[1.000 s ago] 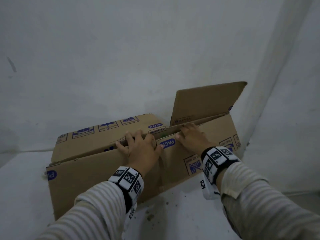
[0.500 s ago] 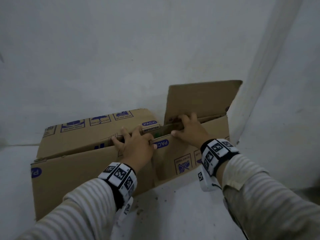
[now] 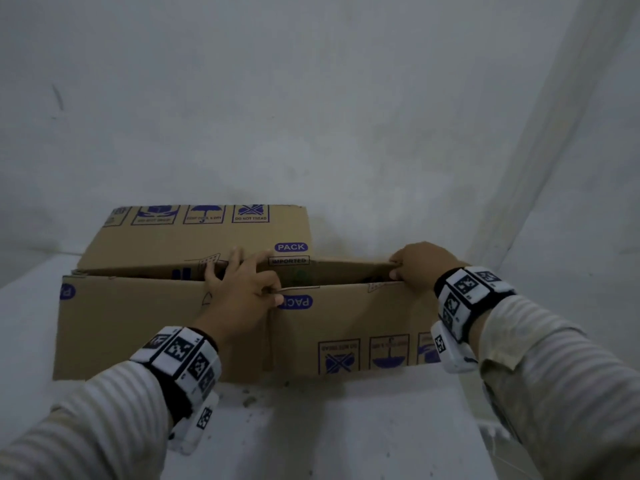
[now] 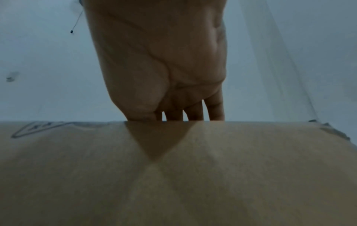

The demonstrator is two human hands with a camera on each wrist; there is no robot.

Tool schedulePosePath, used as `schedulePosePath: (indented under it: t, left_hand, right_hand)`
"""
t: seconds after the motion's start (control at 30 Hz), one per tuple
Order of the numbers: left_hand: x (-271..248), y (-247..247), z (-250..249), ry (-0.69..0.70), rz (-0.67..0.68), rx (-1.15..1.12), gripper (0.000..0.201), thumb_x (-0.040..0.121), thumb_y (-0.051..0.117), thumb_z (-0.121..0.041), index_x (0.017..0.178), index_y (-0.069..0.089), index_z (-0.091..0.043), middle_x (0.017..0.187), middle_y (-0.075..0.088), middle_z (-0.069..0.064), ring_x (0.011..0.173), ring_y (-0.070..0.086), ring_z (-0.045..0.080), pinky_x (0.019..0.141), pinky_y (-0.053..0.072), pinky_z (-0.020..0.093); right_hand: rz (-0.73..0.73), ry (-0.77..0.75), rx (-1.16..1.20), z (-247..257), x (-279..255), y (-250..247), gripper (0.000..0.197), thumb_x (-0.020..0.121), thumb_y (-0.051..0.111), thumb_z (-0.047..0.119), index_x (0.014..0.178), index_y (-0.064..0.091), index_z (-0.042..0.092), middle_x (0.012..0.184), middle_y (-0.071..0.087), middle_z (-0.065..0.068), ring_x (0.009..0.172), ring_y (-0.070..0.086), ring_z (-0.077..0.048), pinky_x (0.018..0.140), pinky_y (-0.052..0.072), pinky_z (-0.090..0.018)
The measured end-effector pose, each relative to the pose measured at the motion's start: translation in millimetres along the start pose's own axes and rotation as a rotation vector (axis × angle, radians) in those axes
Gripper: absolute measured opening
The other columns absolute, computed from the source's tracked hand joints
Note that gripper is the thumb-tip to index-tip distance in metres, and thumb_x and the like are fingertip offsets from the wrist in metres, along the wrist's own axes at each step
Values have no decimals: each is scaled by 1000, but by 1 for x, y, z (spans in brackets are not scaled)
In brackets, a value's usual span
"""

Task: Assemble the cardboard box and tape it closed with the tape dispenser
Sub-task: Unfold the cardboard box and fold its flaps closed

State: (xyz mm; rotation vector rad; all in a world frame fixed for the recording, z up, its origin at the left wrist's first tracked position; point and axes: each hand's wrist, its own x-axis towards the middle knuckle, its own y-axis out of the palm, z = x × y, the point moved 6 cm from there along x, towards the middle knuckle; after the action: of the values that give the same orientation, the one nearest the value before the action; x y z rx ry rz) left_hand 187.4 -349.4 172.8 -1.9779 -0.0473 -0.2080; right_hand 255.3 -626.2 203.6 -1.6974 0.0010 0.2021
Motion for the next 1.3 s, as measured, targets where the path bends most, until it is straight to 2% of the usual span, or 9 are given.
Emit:
schedulePosePath:
  t: [0.07,0.2,0.33,0.53,0.7,0.9,1.07,1.2,1.3]
  left_hand:
    - [-6,0,-3,-1,-8,-27,28,86,62,-35,61,48,-40,153,26,-14,148,-3,25,113,-12,61]
    - [-21,-3,-12,-5,-40,-54,31,85,63,-33,60,48,-42,146,38,-13,148,4,21,113,-17,57]
    - [-34,-12,-15,5,-100,-57,32,86,63,-32,60,47,-42,125,49,-19,145,14,19,111,-18,54]
    - [-42,-18,-2,15,-110,3,33,85,62,-34,58,42,-40,103,50,-21,126,39,13,109,14,54]
    - [-49,-19,26,46,-56,-60,34,86,62,-31,60,42,-40,127,48,-10,127,37,15,108,20,49]
    - [-48,-32,49,153,-16,-118,39,83,66,-24,61,39,-42,129,49,2,128,40,23,99,40,43]
    - [-50,-42,78,81,1,-203,20,87,63,-17,73,53,-26,140,38,8,139,28,23,104,38,38]
    - [-44,-44,96,76,37,-313,21,90,59,-18,74,52,-29,145,32,7,144,20,23,107,39,44]
    - [-45,-42,99,120,97,-326,10,90,60,-27,82,58,-21,146,31,5,146,14,19,108,35,41]
  right_hand:
    - [-37,6,-4,-3,-4,1,28,96,47,29,83,62,9,75,57,-5,74,56,-25,66,43,-31]
    - [-79,22,-28,-8,-9,-2,34,98,45,30,90,66,5,80,59,-7,73,54,-24,67,43,-31]
    - [-101,88,6,-11,-8,-10,41,97,47,30,63,50,8,63,49,-2,55,45,-16,64,41,-30]
    - [-2,152,-52,-17,-18,-12,43,97,50,20,55,43,10,58,45,-2,50,41,-14,61,40,-29]
    - [34,196,-143,-8,-39,-4,42,96,48,19,55,44,11,58,46,-1,50,41,-13,65,41,-29]
    - [-27,278,-104,4,-56,-6,43,97,46,18,54,44,11,58,47,-1,50,42,-14,62,42,-28]
    - [83,315,-54,18,-74,-1,43,97,48,17,54,43,11,57,44,-1,49,40,-13,50,34,-23]
    - [122,356,-93,30,-96,11,32,91,51,14,60,49,12,61,49,0,54,46,-13,62,42,-27]
    - [28,386,-109,36,-112,16,21,94,44,13,84,63,10,81,62,-5,73,57,-21,72,51,-30]
